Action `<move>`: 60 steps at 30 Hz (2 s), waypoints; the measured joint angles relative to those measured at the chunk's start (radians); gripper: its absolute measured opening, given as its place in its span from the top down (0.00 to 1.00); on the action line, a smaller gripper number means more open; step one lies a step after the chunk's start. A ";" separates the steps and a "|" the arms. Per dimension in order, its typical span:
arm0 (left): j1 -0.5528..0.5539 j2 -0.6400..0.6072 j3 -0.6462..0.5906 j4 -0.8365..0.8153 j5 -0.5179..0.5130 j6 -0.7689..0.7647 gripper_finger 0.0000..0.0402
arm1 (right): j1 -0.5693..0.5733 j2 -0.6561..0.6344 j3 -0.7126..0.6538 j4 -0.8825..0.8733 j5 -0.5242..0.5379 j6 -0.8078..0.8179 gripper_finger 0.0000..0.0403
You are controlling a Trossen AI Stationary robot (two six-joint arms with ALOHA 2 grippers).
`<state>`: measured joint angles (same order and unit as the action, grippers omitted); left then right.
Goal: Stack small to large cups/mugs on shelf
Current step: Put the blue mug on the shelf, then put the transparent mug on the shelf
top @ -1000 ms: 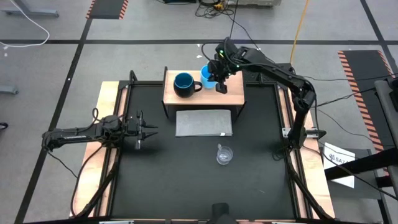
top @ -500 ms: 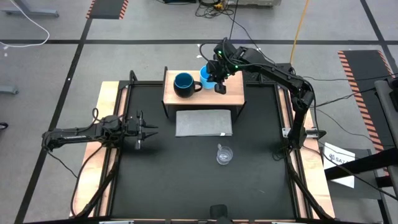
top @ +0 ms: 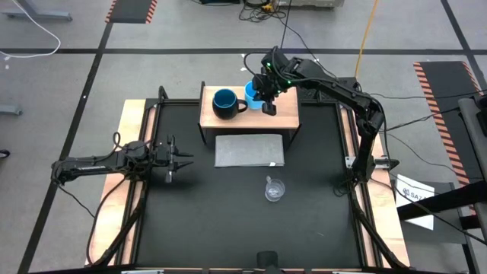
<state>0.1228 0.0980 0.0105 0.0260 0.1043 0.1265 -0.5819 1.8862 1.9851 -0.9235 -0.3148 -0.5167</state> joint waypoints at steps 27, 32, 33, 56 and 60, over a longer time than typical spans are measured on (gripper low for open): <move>0.000 0.000 0.000 0.001 0.005 0.000 0.73 | 0.009 0.026 0.000 0.009 -0.005 0.010 1.00; 0.000 0.000 0.000 0.000 0.005 0.000 0.73 | 0.008 0.026 0.000 0.008 -0.015 0.044 0.97; 0.000 0.000 0.000 0.001 0.005 0.000 0.73 | 0.008 0.026 0.000 0.001 -0.029 0.044 0.95; 0.000 0.000 0.000 0.001 0.006 -0.006 0.73 | 0.014 0.007 -0.002 0.036 -0.024 0.050 0.69; 0.000 0.000 0.000 0.001 0.006 -0.007 0.73 | 0.014 -0.027 -0.002 0.034 -0.023 0.059 0.69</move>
<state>0.1229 0.0982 0.0105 0.0265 0.1108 0.1192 -0.5674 1.8592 1.9832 -0.8894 -0.3375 -0.4579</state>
